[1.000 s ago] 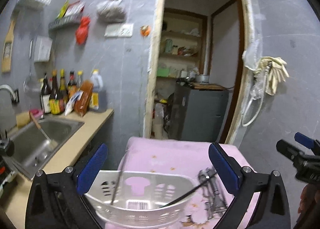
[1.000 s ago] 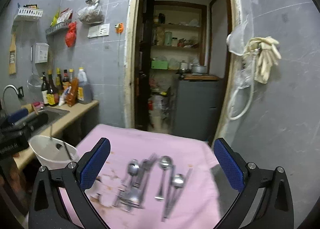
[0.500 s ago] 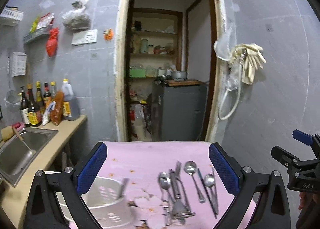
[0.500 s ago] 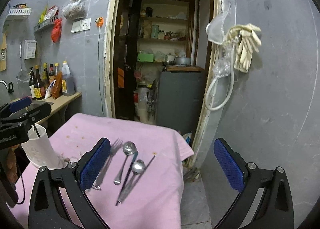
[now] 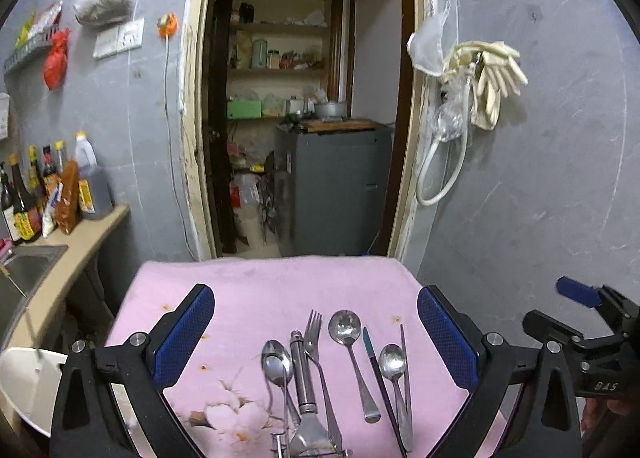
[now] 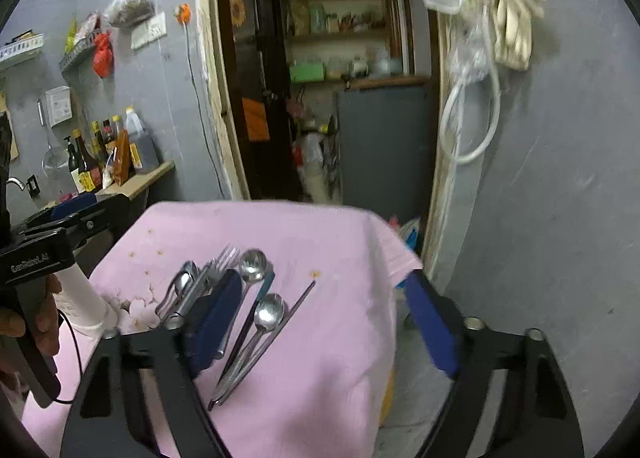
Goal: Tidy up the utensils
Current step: 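Move both tools back over the row of loose utensils, then grasp the silver tongs with the left tool while the right tool grasps a spoon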
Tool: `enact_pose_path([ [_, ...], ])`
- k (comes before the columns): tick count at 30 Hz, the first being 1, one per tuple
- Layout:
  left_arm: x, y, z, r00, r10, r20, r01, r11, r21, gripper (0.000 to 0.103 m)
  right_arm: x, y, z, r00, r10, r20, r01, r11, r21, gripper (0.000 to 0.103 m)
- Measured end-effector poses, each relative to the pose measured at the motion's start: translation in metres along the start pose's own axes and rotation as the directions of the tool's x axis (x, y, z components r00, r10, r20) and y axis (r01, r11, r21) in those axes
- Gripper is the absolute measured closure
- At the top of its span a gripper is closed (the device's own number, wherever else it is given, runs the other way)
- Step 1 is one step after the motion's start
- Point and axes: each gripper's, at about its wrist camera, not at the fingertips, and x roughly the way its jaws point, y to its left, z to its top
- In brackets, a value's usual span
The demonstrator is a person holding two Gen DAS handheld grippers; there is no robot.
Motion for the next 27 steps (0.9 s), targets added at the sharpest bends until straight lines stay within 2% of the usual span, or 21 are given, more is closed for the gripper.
enact_pose_path([
  [1, 0.009, 0.000, -0.002, 1.000, -0.004, -0.017, 0.004, 1.000, -0.007, 0.001, 0.009, -0.002, -0.002, 1.000, 0.009, -0.014, -0.009, 1.000, 0.012, 0.040],
  [4, 0.027, 0.004, -0.007, 0.999, -0.010, -0.052, 0.008, 1.000, -0.030, 0.009, 0.033, -0.005, -0.009, 0.998, 0.041, -0.045, -0.040, 0.999, 0.036, 0.051],
  [7, 0.044, 0.006, -0.012, 0.996, -0.007, -0.093, 0.003, 0.999, -0.045, 0.017, 0.055, -0.006, -0.016, 0.993, 0.088, -0.075, -0.084, 0.995, 0.054, 0.057],
  [12, 0.075, 0.012, -0.021, 0.985, 0.025, -0.172, -0.039, 0.996, -0.078, 0.028, 0.087, 0.002, -0.023, 0.982, 0.150, -0.116, -0.145, 0.988, 0.052, 0.061],
  [17, 0.104, 0.021, -0.038, 0.960, 0.063, -0.272, -0.097, 0.989, -0.113, 0.040, 0.114, 0.005, -0.025, 0.968, 0.203, -0.149, -0.196, 0.979, 0.058, 0.068],
  [21, 0.110, 0.025, -0.055, 0.944, 0.095, -0.316, -0.148, 0.978, -0.146, 0.046, 0.134, 0.010, -0.026, 0.948, 0.262, -0.181, -0.253, 0.965, 0.070, 0.071],
  [24, 0.112, 0.023, -0.065, 0.933, 0.136, -0.334, -0.188, 0.974, -0.128, 0.052, 0.149, 0.014, -0.025, 0.931, 0.298, -0.212, -0.291, 0.955, 0.064, 0.073],
  [27, 0.116, 0.025, -0.074, 0.919, 0.145, -0.366, -0.204, 0.970, -0.131, 0.056, 0.162, 0.022, -0.020, 0.917, 0.326, -0.230, -0.324, 0.945, 0.047, 0.076],
])
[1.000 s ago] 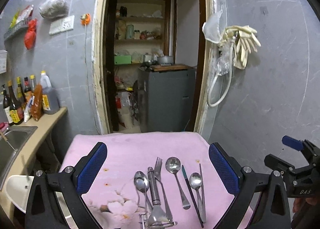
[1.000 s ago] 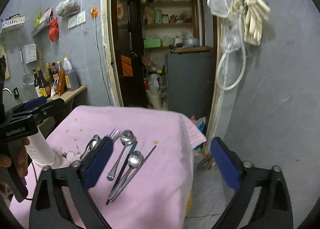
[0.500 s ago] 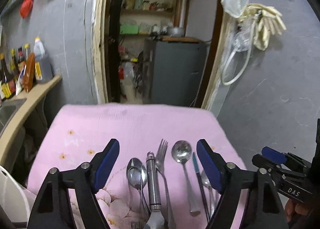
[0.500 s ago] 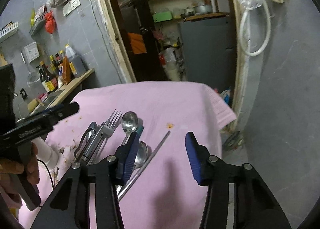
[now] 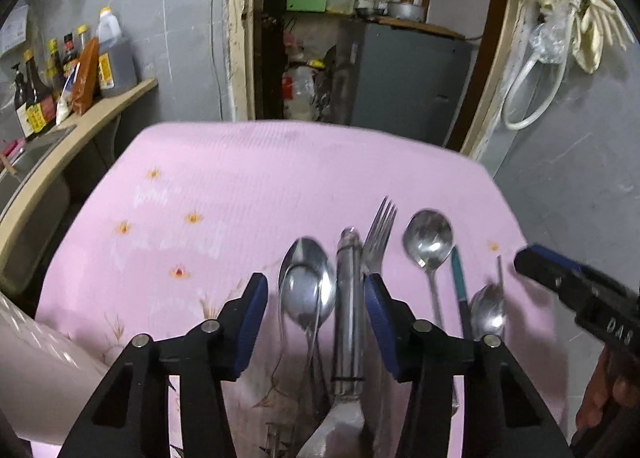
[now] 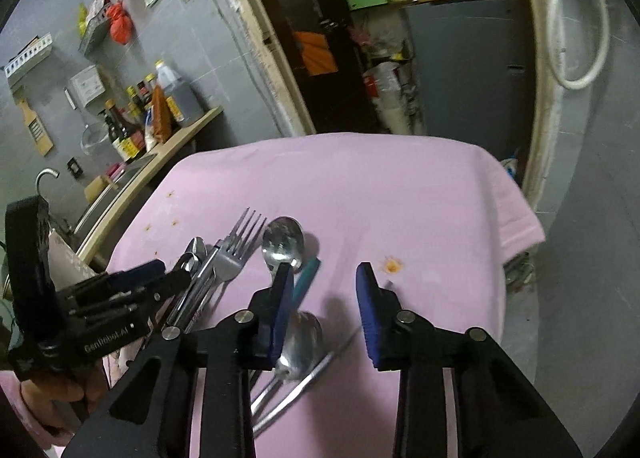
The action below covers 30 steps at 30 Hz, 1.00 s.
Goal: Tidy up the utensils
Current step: 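Grasp the silver tongs with the left tool while the right tool grasps a spoon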
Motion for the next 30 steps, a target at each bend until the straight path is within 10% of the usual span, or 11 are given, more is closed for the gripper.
enact_pose_path([
  [20, 0.022, 0.014, -0.003, 0.995, -0.020, -0.097, 0.021, 1.000, 0.007, 0.073, 0.069, 0.007, 0.027, 0.979, 0.109, -0.172, -0.121, 0.991, -0.059, 0.076],
  [24, 0.024, 0.006, 0.003, 0.993, 0.020, -0.118, -0.013, 0.998, 0.061, 0.074, 0.074, 0.009, 0.029, 0.971, 0.145, -0.192, -0.158, 0.986, -0.051, 0.098],
  [30, 0.022, 0.018, 0.007, 0.990, -0.029, -0.137, 0.032, 0.999, 0.016, 0.080, 0.045, 0.014, 0.028, 0.983, 0.143, -0.117, -0.147, 0.989, -0.027, 0.100],
])
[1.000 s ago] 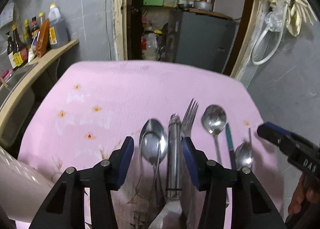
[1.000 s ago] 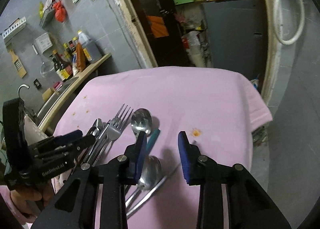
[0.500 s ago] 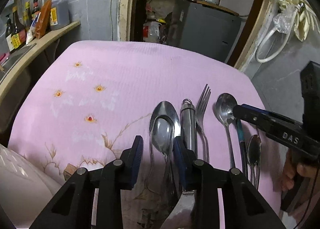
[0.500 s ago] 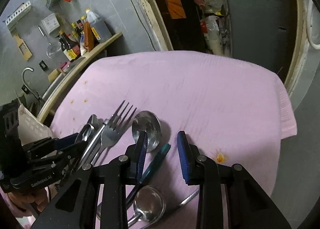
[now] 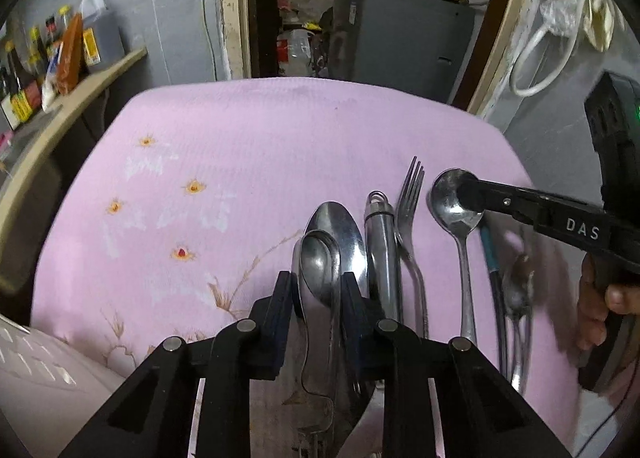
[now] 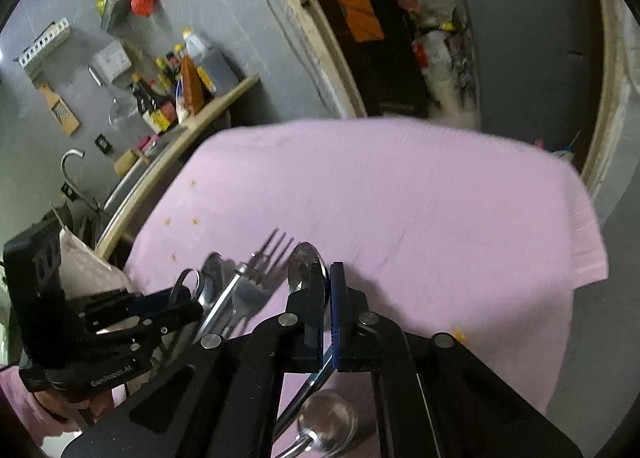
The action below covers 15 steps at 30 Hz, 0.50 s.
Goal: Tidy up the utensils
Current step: 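Grasp the silver tongs with the left tool while the right tool grasps a spoon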
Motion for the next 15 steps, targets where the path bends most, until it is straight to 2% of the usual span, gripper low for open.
enact_pose_path([
  [6, -0.025, -0.001, -0.009, 0.997, -0.044, 0.066, 0.044, 0.999, 0.011, 0.080, -0.049, 0.017, -0.005, 0.992, -0.071, 0.109, 0.072, 0.997, -0.005, 0.100],
  [10, -0.048, -0.008, -0.015, 0.990, -0.063, 0.127, 0.059, 0.998, 0.038, 0.081, -0.090, 0.043, -0.016, 0.966, -0.177, 0.190, 0.188, 0.981, -0.045, 0.100],
  [15, -0.079, -0.016, -0.025, 0.976, -0.101, 0.194, 0.083, 0.992, 0.098, 0.081, -0.132, 0.064, -0.028, 0.933, -0.250, 0.258, 0.267, 0.963, -0.034, 0.100],
])
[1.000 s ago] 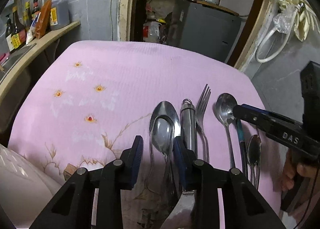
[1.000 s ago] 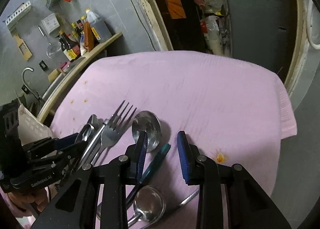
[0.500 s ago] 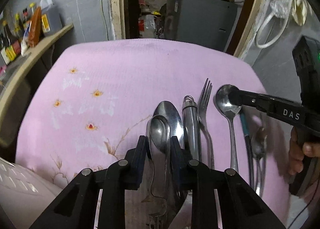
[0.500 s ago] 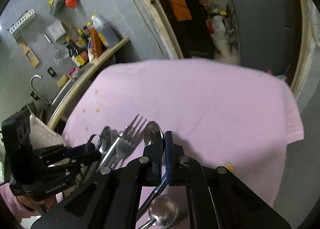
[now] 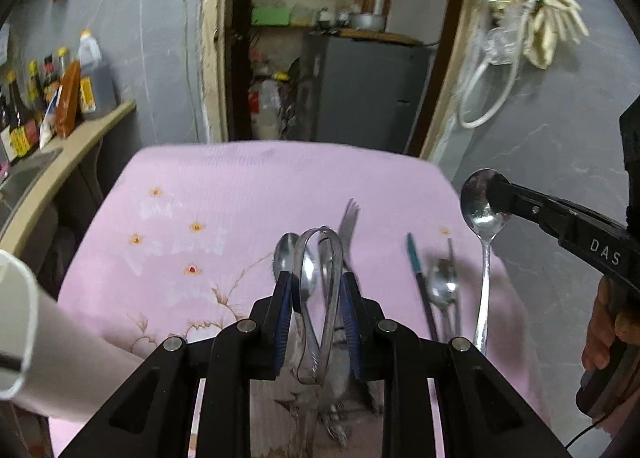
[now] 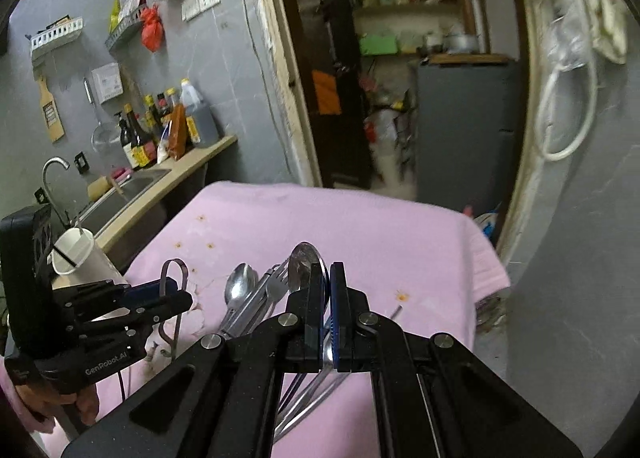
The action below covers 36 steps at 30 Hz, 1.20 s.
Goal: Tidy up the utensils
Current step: 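Grasp the silver tongs with the left tool while the right tool grasps a spoon, then lift the tongs and spoon and carry both over the white caddy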
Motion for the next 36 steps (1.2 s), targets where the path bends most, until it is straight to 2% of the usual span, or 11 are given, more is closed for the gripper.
enact_pose_path([
  [7, -0.046, -0.001, -0.005, 0.994, -0.065, 0.093, 0.063, 0.998, 0.015, 0.081, -0.056, 0.022, 0.007, 0.991, -0.089, 0.098, 0.086, 0.996, 0.036, 0.100],
  [11, -0.072, -0.002, -0.002, 0.984, -0.101, 0.145, 0.100, 0.995, 0.016, 0.082, -0.081, 0.043, 0.016, 0.982, -0.127, 0.140, 0.128, 0.992, 0.005, 0.100],
  [20, -0.126, 0.016, 0.017, 0.960, -0.146, 0.239, 0.147, 0.989, 0.015, 0.083, -0.112, 0.097, 0.042, 0.969, -0.131, 0.211, 0.144, 0.988, -0.048, 0.100],
  [29, -0.182, 0.067, 0.033, 0.942, -0.116, 0.316, 0.135, 0.990, -0.039, 0.084, -0.112, 0.160, 0.074, 0.952, -0.084, 0.295, 0.115, 0.989, -0.089, 0.100],
  [36, -0.221, 0.132, 0.046, 0.927, -0.021, 0.373, 0.063, 0.993, -0.101, 0.085, -0.089, 0.215, 0.097, 0.936, -0.033, 0.351, 0.081, 0.989, -0.120, 0.100],
])
